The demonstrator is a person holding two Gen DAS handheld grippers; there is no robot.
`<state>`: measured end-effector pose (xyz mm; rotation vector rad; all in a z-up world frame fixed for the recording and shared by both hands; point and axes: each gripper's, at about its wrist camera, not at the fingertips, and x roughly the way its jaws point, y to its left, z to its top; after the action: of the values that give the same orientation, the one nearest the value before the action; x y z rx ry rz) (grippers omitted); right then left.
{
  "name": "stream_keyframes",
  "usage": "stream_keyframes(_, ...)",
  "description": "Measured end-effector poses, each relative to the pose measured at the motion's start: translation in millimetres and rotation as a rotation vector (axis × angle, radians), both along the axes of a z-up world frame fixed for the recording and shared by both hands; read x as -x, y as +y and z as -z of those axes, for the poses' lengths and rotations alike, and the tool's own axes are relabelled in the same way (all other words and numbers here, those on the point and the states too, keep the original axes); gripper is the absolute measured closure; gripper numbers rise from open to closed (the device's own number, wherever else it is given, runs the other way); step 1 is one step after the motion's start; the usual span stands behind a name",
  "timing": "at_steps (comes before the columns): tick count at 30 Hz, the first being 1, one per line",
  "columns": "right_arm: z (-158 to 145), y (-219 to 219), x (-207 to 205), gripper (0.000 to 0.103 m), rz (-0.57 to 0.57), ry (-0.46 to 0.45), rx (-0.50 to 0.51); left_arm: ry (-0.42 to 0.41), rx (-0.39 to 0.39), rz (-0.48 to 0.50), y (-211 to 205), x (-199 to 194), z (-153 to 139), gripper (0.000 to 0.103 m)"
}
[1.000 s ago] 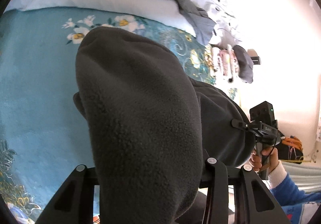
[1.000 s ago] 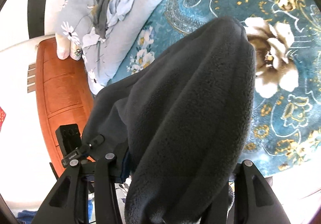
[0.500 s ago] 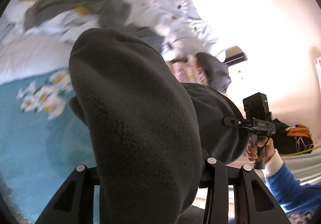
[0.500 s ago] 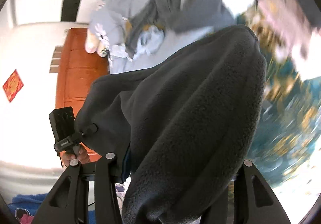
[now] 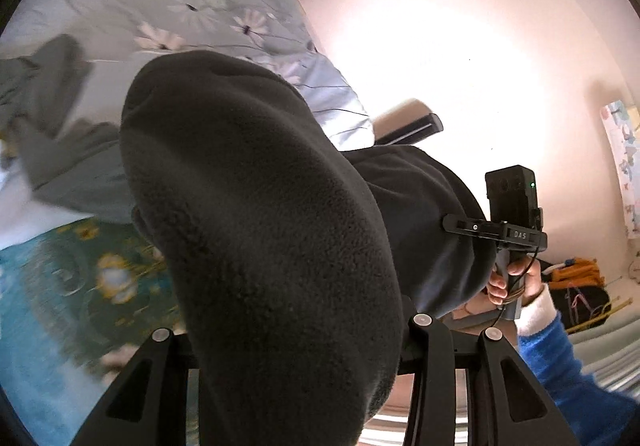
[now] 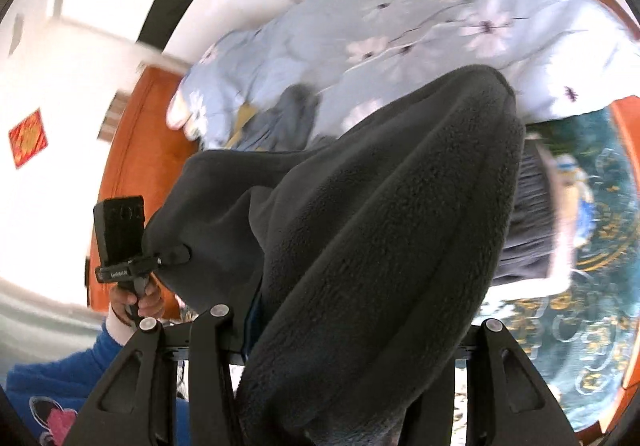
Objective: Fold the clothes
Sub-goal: 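Carry the folded hoodie with both grippers toward the pink clothes stack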
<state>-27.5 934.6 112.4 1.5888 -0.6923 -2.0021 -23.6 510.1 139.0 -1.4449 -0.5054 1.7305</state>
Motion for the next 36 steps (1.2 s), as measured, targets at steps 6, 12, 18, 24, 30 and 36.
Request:
stream_keyframes(6,17,76,36,0.053,0.076,0.002,-0.007,-0.046,-0.020,0.004,75,41,24,0.058)
stream_keyframes(12,64,107,57,0.053,0.076,-0.035,0.007,-0.083,-0.002,-0.045,98,49,70,0.058)
stream_keyframes(18,122,125,58,0.053,0.111,-0.111,0.056,-0.192,0.072,-0.101,91,45,134,0.058)
stream_keyframes(24,105,134,71,0.053,0.059,-0.050,0.067,-0.178,0.017,-0.122,92,43,130,0.058)
stream_keyframes(30,129,150,71,0.053,0.120,-0.088,0.080,-0.138,0.017,-0.096,92,35,119,0.057)
stream_keyframes(36,148,159,60,0.050,0.164,-0.116,0.121,-0.193,0.045,-0.097,66,29,133,0.056)
